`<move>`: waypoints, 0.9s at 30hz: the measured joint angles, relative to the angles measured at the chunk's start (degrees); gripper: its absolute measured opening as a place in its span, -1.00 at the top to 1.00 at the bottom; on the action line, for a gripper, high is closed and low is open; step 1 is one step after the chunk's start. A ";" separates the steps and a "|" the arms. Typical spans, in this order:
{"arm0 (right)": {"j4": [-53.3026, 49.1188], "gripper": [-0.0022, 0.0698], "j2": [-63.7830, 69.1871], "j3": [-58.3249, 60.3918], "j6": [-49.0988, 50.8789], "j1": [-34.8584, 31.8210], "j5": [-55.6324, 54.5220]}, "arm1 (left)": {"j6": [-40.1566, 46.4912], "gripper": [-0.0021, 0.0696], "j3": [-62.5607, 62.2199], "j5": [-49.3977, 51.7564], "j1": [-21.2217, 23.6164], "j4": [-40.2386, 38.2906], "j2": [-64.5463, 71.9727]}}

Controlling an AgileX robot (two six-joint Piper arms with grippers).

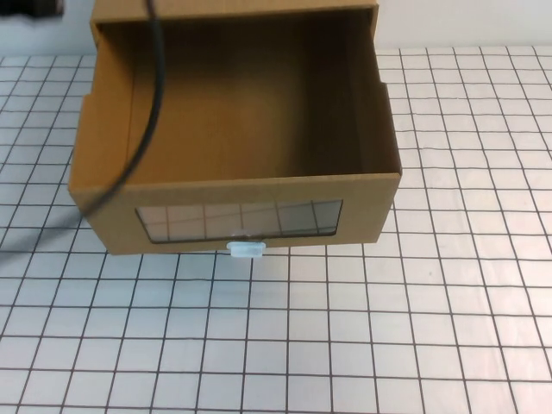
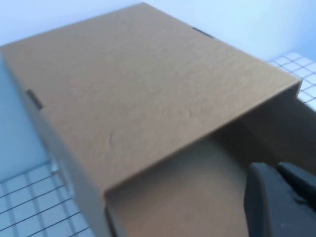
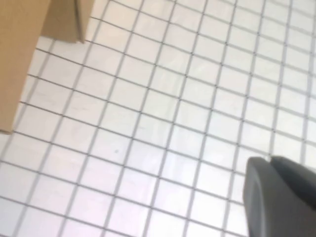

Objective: Open the shoe box
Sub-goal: 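Pull the top drawer of the cardboard box fully open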

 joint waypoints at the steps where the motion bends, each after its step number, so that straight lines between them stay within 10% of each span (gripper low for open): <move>1: 2.97 0.97 -0.92 1.00 -1.87 -2.14 -0.77 | 0.60 0.95 4.42 -2.09 0.00 -0.13 -2.63; 11: 20.73 0.97 -22.83 23.93 -9.00 -11.22 -20.14 | 3.10 0.95 41.16 -24.06 0.00 -1.21 -32.33; 27: 27.29 0.98 -57.01 50.45 -9.42 -11.22 -41.94 | 3.56 0.95 68.88 -29.95 0.00 -9.39 -58.28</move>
